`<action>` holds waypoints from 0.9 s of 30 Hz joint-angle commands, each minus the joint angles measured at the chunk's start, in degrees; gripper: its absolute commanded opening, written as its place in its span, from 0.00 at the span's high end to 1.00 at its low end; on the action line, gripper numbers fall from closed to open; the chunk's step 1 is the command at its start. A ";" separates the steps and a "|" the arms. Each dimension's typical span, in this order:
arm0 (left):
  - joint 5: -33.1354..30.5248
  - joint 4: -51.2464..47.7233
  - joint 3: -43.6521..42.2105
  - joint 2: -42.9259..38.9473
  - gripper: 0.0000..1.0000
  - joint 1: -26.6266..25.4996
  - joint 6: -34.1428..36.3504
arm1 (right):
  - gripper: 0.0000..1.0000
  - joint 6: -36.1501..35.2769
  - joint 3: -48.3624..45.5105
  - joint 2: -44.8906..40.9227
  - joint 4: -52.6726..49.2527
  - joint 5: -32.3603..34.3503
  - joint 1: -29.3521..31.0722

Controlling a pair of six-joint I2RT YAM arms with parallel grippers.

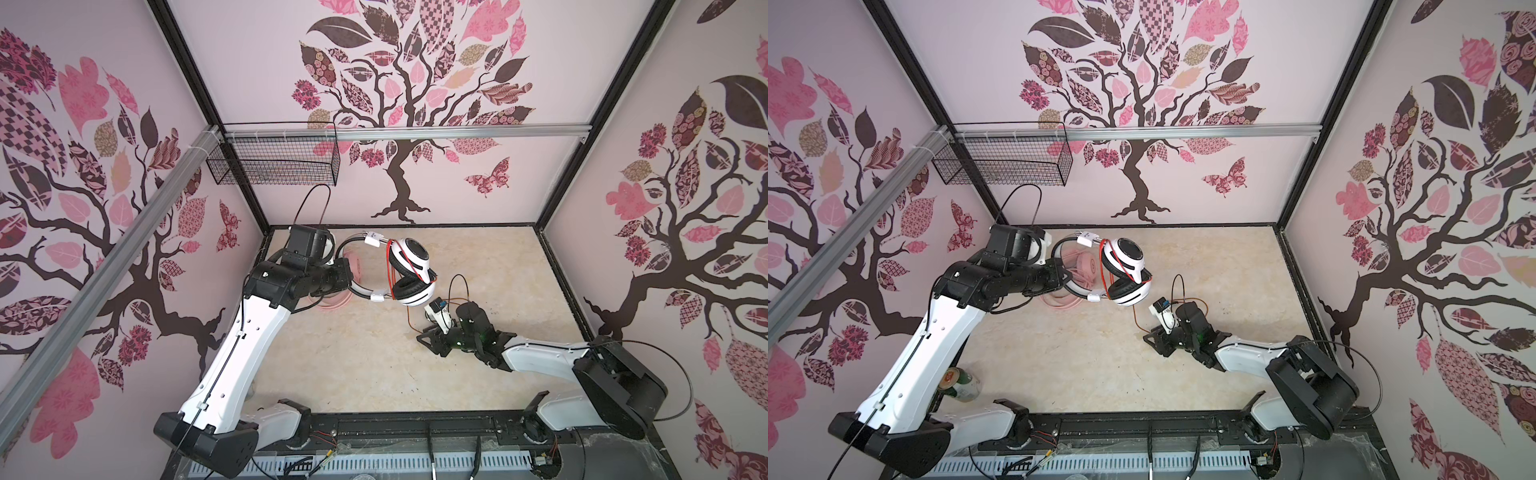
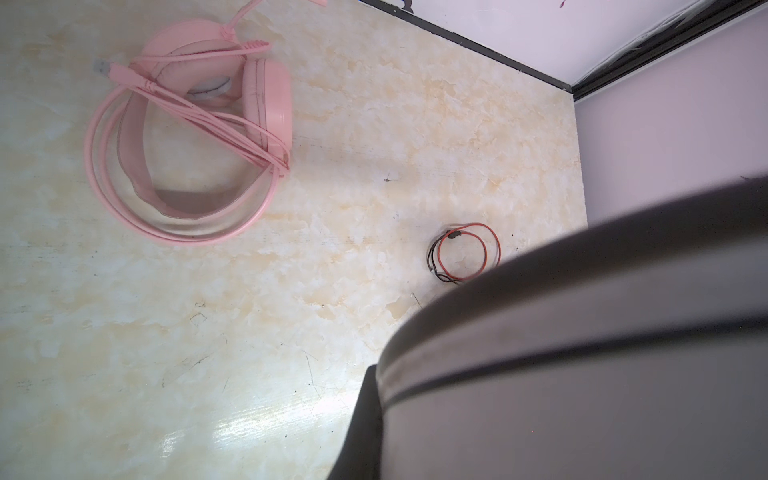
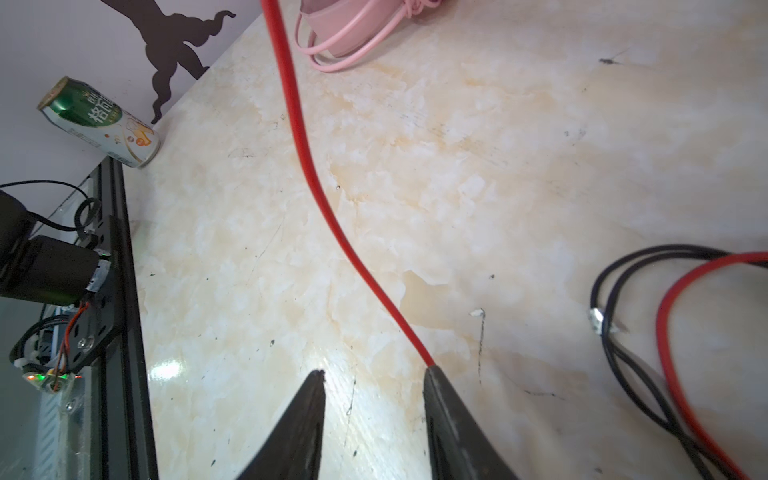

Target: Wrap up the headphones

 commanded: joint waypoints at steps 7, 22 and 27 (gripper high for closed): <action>3.80 3.44 -0.06 -1.58 1.00 0.28 -0.15 | 0.55 -3.07 5.62 5.77 0.94 -1.70 0.46; 3.28 3.48 0.99 0.20 1.00 0.25 -1.90 | 1.00 -1.27 1.59 4.18 0.87 -5.22 2.26; 0.41 6.56 -0.35 1.53 1.00 0.28 -4.24 | 1.00 -1.20 -4.13 -5.08 -3.63 -3.99 2.80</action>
